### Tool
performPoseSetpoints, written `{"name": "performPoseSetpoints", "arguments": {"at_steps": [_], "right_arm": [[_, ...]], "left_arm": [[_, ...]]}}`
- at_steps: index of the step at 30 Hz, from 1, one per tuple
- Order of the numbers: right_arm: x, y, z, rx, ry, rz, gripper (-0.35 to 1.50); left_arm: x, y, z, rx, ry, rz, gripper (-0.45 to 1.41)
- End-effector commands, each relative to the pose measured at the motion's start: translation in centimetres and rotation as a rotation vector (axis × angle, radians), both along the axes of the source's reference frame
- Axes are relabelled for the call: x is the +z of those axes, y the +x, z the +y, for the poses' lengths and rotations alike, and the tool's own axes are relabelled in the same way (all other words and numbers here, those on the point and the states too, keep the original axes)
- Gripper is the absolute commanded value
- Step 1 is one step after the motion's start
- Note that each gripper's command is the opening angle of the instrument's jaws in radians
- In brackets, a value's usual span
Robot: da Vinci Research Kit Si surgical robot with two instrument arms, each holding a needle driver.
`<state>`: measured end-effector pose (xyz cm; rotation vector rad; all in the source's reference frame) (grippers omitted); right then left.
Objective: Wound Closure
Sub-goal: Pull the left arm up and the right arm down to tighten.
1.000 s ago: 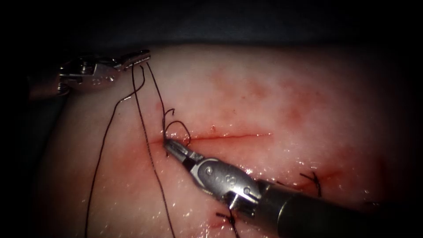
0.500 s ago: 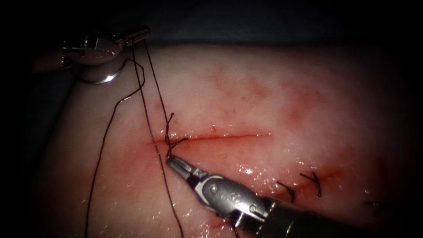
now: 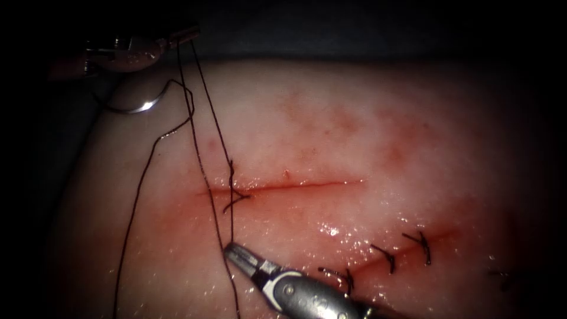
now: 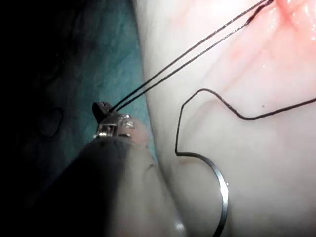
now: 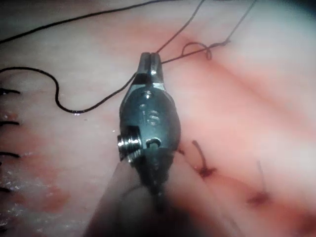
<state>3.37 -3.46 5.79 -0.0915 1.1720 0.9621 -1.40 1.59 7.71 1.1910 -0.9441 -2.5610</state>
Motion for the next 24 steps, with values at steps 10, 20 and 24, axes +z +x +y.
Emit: {"name": "performPoseSetpoints", "arguments": {"at_steps": [10,20,24], "right_arm": [[0.02,0.23,-0.28,-0.039,0.023,0.000,-0.35],[-0.06,0.30,-0.60,-0.070,0.062,-0.008,-0.35],[-0.04,0.31,-0.71,-0.077,0.089,-0.011,-0.35]], "left_arm": [[0.27,0.01,0.27,-0.027,-0.021,0.001,-0.45],[0.25,0.07,0.29,-0.030,-0.018,0.010,-0.45],[0.26,0.08,0.30,-0.037,-0.020,0.009,-0.45]]}}
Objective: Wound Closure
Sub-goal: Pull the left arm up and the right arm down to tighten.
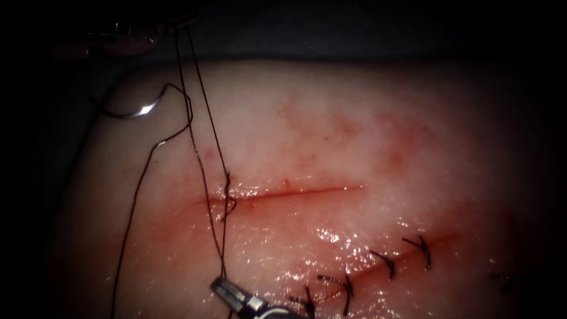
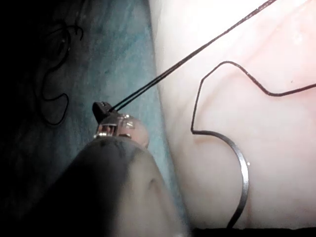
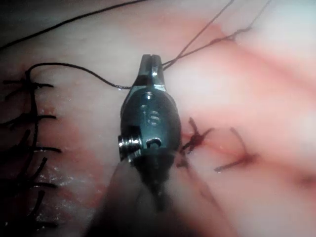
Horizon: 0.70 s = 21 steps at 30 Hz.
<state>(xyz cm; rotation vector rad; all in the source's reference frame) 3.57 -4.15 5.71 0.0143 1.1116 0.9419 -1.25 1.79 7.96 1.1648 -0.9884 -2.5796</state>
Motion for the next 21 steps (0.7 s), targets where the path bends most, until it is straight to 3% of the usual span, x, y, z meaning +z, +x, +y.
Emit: {"name": "performPoseSetpoints", "arguments": {"at_steps": [1,11,21], "right_arm": [[0.04,0.12,-0.04,-0.004,0.010,0.000,-0.35],[-0.14,0.17,-0.33,-0.052,0.041,0.010,-0.35],[0.00,0.19,-0.27,-0.071,0.075,0.014,-0.35]], "left_arm": [[0.03,-0.06,0.10,-0.003,-0.005,-0.003,-0.45],[0.02,0.04,0.09,-0.005,-0.010,-0.005,-0.45],[0.22,0.06,0.16,-0.054,-0.044,0.020,-0.45]]}}
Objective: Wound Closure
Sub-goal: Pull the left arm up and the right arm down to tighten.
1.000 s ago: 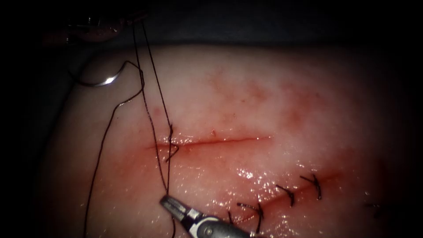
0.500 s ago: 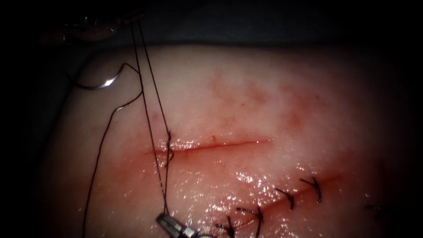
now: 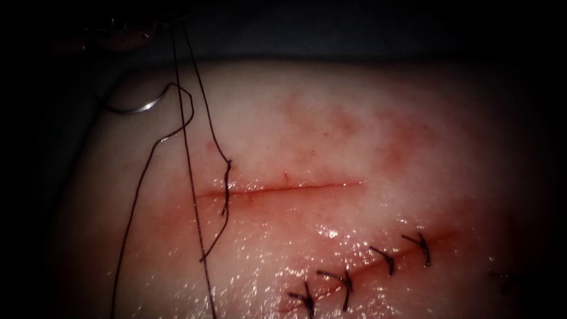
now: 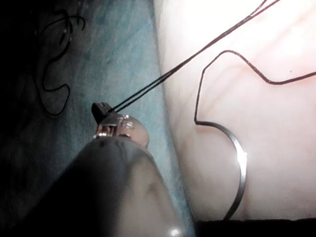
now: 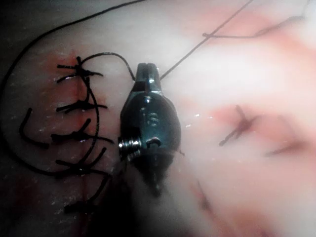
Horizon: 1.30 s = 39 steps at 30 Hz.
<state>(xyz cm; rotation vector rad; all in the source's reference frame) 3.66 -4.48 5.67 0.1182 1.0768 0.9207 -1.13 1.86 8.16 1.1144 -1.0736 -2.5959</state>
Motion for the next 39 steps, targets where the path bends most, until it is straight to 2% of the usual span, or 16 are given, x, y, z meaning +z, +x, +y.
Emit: {"name": "performPoseSetpoints", "arguments": {"at_steps": [1,2,4,7,8,9,10,12,13,15,17,20,25,31,35,39], "right_arm": [[0.04,0.07,0.10,-0.015,0.002,0.031,-0.35],[0.01,0.01,0.18,-0.022,-0.011,0.094,-0.35],[-0.04,-0.06,0.31,-0.045,-0.054,0.141,-0.35],[-0.12,-0.14,0.56,-0.125,-0.269,0.146,-0.35],[-0.13,-0.16,0.64,-0.148,-0.304,0.146,-0.27],[-0.15,-0.19,0.73,-0.178,-0.360,0.138,-0.16],[-0.17,-0.22,0.84,-0.213,-0.436,0.127,0.10],[-0.18,-0.27,1.03,-0.261,-0.531,0.112,0.46],[-0.19,-0.30,1.15,-0.287,-0.565,0.107,0.71],[-0.19,-0.32,1.34,-0.333,-0.623,0.094,0.94],[-0.18,-0.32,1.52,-0.376,-0.670,0.083,1.05],[-0.12,-0.25,1.69,-0.452,-0.728,0.068,1.10],[0.04,-0.08,1.75,-0.544,-0.823,0.017,1.06],[0.18,0.07,1.69,-0.666,-0.940,-0.045,1.01],[0.26,0.09,1.61,-0.773,-1.004,-0.073,0.91],[0.34,0.09,1.58,-0.824,-1.027,-0.090,0.91]], "left_arm": [[0.01,-0.06,0.06,-0.001,-0.008,0.001,-0.45],[-0.01,-0.07,0.03,-0.001,-0.009,0.005,-0.45],[-0.07,-0.07,-0.01,-0.003,-0.010,0.011,-0.45],[-0.18,-0.06,-0.09,-0.008,-0.013,0.021,-0.45],[-0.21,-0.05,-0.12,-0.004,-0.014,0.022,-0.45],[-0.24,-0.04,-0.15,0.005,-0.015,0.019,-0.45],[-0.28,-0.03,-0.20,0.014,-0.018,0.017,-0.45],[-0.34,-0.01,-0.27,0.036,-0.018,0.016,-0.45],[-0.37,0.00,-0.31,0.052,-0.016,0.017,-0.45],[-0.40,0.02,-0.35,0.070,-0.017,0.025,-0.45],[-0.41,0.05,-0.39,0.079,-0.016,0.029,-0.45],[-0.41,0.09,-0.42,0.081,-0.015,0.024,-0.45],[-0.41,0.10,-0.49,0.082,-0.016,0.023,-0.45],[-0.42,0.09,-0.56,0.083,-0.016,0.026,-0.45],[-0.44,0.09,-0.59,0.085,-0.017,0.030,-0.45],[-0.48,0.09,-0.61,0.081,-0.013,0.031,-0.45]]}}
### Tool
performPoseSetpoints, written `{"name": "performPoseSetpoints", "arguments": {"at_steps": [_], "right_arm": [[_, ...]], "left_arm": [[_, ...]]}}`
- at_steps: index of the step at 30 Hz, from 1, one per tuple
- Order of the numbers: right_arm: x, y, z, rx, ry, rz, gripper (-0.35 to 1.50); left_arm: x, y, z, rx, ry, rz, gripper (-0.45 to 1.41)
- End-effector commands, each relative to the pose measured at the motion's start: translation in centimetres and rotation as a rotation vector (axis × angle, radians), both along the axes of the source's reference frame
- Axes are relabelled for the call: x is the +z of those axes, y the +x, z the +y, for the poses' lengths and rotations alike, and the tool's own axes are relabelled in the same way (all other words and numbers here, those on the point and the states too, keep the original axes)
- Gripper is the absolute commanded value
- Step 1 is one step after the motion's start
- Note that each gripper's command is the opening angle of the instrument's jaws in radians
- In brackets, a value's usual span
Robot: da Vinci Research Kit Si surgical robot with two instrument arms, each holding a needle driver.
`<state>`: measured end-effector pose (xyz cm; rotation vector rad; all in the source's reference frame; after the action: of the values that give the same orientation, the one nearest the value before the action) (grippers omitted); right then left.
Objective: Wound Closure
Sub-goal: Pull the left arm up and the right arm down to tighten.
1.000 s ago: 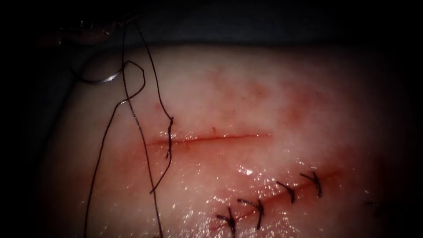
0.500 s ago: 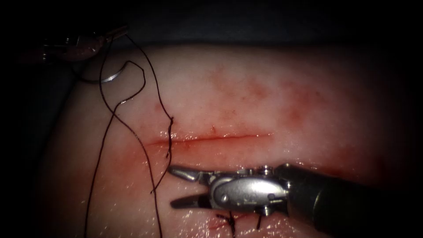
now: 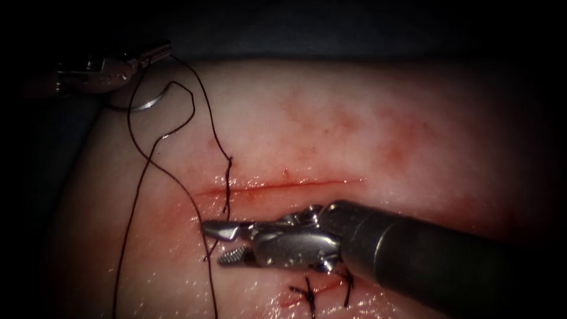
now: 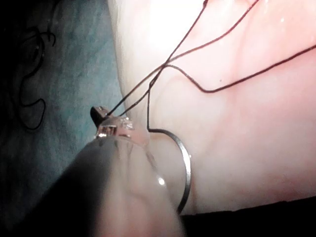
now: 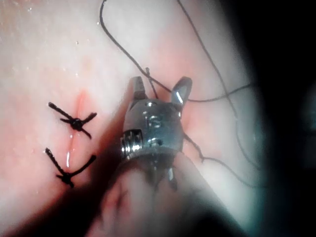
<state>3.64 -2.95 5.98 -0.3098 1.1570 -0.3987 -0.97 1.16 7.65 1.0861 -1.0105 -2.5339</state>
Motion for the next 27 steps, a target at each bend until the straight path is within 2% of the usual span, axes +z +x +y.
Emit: {"name": "performPoseSetpoints", "arguments": {"at_steps": [1,6,10,15,16,17,18,19,22,27], "right_arm": [[0.05,0.10,0.05,-0.001,-0.009,-0.009,0.91],[0.19,0.16,0.06,0.002,-0.032,-0.078,0.88],[0.31,0.19,0.05,0.002,-0.059,-0.100,0.88],[0.41,0.17,0.04,0.013,-0.091,-0.131,0.66],[0.42,0.15,0.03,0.018,-0.095,-0.141,0.58],[0.42,0.14,0.02,0.021,-0.098,-0.152,0.39],[0.42,0.12,0.01,0.020,-0.099,-0.167,0.09],[0.42,0.10,0.00,0.012,-0.098,-0.188,-0.35],[0.40,0.08,-0.03,0.007,-0.031,-0.257,-0.35],[0.29,0.05,-0.04,0.022,0.034,-0.269,-0.35]], "left_arm": [[0.01,-0.06,0.08,-0.002,-0.003,-0.001,-0.45],[-0.01,-0.06,0.05,-0.003,-0.006,0.003,-0.45],[-0.02,-0.05,0.00,-0.006,-0.005,0.003,-0.45],[-0.02,-0.02,-0.03,-0.005,-0.003,-0.002,-0.45],[-0.02,-0.02,-0.03,-0.005,-0.003,-0.002,-0.45],[-0.02,-0.02,-0.03,-0.005,-0.004,-0.002,-0.45],[-0.03,-0.01,-0.03,-0.004,-0.003,-0.002,-0.45],[-0.03,-0.01,-0.03,-0.004,-0.003,-0.002,-0.45],[-0.05,-0.01,-0.03,-0.005,-0.003,-0.001,-0.45],[-0.04,0.00,-0.01,-0.007,0.003,-0.004,-0.45]]}}
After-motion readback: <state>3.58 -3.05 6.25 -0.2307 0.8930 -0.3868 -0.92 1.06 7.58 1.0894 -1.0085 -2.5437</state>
